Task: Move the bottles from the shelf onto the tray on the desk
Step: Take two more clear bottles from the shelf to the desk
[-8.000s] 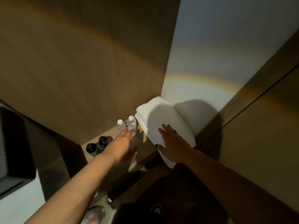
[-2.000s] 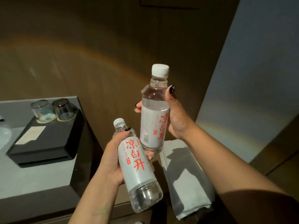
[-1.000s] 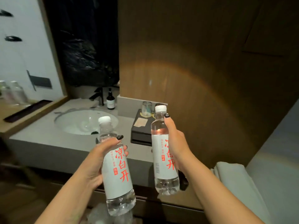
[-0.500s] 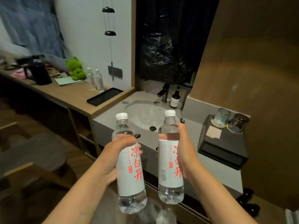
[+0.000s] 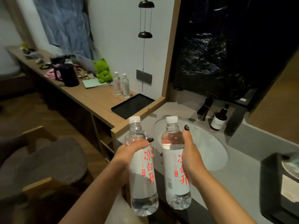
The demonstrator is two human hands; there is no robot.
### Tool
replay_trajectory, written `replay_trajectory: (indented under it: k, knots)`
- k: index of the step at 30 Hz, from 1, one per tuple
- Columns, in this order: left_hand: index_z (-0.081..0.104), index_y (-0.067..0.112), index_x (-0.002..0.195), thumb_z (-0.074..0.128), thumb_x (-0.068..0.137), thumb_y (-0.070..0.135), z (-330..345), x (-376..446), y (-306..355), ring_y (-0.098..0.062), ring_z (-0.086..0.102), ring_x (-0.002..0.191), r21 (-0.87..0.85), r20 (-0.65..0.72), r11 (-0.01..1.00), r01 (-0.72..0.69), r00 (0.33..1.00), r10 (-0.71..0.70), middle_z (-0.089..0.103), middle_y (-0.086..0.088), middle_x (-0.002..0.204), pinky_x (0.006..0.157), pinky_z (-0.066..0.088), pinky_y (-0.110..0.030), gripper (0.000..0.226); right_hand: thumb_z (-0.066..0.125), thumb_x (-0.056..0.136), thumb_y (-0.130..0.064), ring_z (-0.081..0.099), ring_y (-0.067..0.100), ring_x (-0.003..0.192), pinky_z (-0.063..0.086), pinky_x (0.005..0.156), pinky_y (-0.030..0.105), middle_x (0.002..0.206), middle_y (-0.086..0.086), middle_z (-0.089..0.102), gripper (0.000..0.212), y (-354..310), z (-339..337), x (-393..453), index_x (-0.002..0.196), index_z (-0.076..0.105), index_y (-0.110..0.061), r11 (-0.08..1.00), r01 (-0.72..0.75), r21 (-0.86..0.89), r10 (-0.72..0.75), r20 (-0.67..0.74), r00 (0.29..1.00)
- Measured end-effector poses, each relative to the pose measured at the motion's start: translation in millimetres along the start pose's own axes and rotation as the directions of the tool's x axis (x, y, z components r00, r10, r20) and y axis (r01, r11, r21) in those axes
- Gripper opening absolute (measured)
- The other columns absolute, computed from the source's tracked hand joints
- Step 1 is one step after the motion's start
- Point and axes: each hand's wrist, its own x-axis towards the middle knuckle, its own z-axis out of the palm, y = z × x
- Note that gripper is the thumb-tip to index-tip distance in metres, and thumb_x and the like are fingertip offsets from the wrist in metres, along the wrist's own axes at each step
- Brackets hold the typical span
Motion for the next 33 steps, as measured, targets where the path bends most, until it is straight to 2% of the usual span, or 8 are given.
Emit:
replay_trajectory:
  k: [5, 7, 9, 11, 18, 21, 27, 33]
  knots:
    - [0.052, 0.013, 0.089, 0.062, 0.09, 0.016, -50, 48, 26, -0.016, 0.06, 0.055, 0.062, 0.034, 0.994, -0.088, 0.996, 0.086, 0.06, -0.009, 0.071, 0.042, 0.045, -0.021, 0.011, 0.025, 0.094, -0.064, 0.068, 0.036, 0.077, 0.054, 0.074, 0.043, 0.079, 0.023, 0.068, 0.069, -22, 41, 49, 0.085, 0.063, -0.008, 1.0, -0.01, -0.021, 0.012, 0.059, 0.998]
    - [0.058, 0.012, 0.098, 0.068, 0.083, 0.03, -65, 61, 36, -0.018, 0.066, 0.067, 0.06, 0.072, 0.994, -0.087, 0.994, 0.082, 0.065, -0.011, 0.084, 0.05, 0.052, -0.021, 0.025, 0.026, 0.093, -0.065, 0.07, 0.035, 0.079, 0.056, 0.082, 0.047, 0.078, 0.018, 0.07, 0.066, -28, 60, 69, 0.082, 0.063, -0.012, 0.999, -0.018, -0.034, 0.02, 0.053, 0.998]
    - [0.059, 0.017, 0.11, 0.075, 0.061, 0.046, -82, 70, 47, -0.027, 0.069, 0.089, 0.072, 0.059, 0.992, -0.102, 0.993, 0.098, 0.068, -0.012, 0.1, 0.07, 0.057, -0.036, 0.059, 0.027, 0.094, -0.063, 0.07, 0.031, 0.075, 0.056, 0.078, 0.041, 0.074, 0.013, 0.071, 0.061, -34, 81, 90, 0.079, 0.063, -0.016, 0.999, -0.01, -0.04, 0.012, 0.04, 0.999]
    - [0.057, 0.018, 0.115, 0.075, 0.052, 0.049, -103, 86, 55, -0.03, 0.068, 0.096, 0.088, 0.072, 0.988, -0.126, 0.99, 0.12, 0.067, -0.013, 0.105, 0.078, 0.056, -0.042, 0.072, 0.028, 0.094, -0.063, 0.07, 0.027, 0.071, 0.055, 0.075, 0.037, 0.071, 0.01, 0.07, 0.059, -38, 104, 110, 0.08, 0.062, -0.017, 1.0, -0.016, -0.024, 0.016, 0.028, 0.999]
    - [0.06, 0.015, 0.106, 0.078, 0.06, 0.035, -175, 158, 99, -0.033, 0.07, 0.084, 0.122, 0.139, 0.989, -0.09, 0.988, 0.073, 0.07, -0.017, 0.093, 0.08, 0.057, -0.047, 0.054, 0.03, 0.093, -0.064, 0.066, 0.025, 0.063, 0.051, 0.072, 0.036, 0.072, 0.012, 0.068, 0.061, -59, 178, 173, 0.081, 0.063, -0.014, 0.998, -0.026, 0.058, 0.028, -0.037, 0.999]
    - [0.059, 0.017, 0.106, 0.078, 0.068, 0.031, -198, 186, 117, -0.029, 0.07, 0.08, 0.157, 0.158, 0.983, -0.092, 0.985, 0.067, 0.071, -0.016, 0.094, 0.071, 0.057, -0.039, 0.045, 0.028, 0.094, -0.064, 0.068, 0.025, 0.065, 0.055, 0.071, 0.036, 0.071, 0.01, 0.07, 0.059, -64, 200, 193, 0.087, 0.064, -0.018, 0.995, -0.023, 0.092, 0.029, -0.064, 0.997]
    - [0.054, 0.021, 0.112, 0.078, 0.058, 0.037, -213, 241, 141, -0.031, 0.07, 0.085, 0.118, 0.2, 0.991, -0.069, 0.979, 0.044, 0.07, -0.015, 0.094, 0.073, 0.058, -0.041, 0.062, 0.026, 0.093, -0.064, 0.067, 0.029, 0.069, 0.053, 0.072, 0.037, 0.075, 0.016, 0.069, 0.061, -77, 225, 239, 0.082, 0.063, -0.017, 0.999, -0.034, 0.023, 0.036, -0.113, 0.993]
    - [0.055, 0.019, 0.109, 0.075, 0.06, 0.031, -210, 291, 165, -0.029, 0.066, 0.082, 0.029, 0.185, 0.999, -0.024, 0.983, 0.018, 0.068, -0.015, 0.092, 0.075, 0.055, -0.042, 0.054, 0.03, 0.091, -0.068, 0.067, 0.047, 0.09, 0.051, 0.088, 0.057, 0.092, 0.027, 0.068, 0.069, -95, 230, 301, 0.1, 0.065, -0.009, 0.998, -0.042, 0.049, 0.047, -0.098, 0.994]
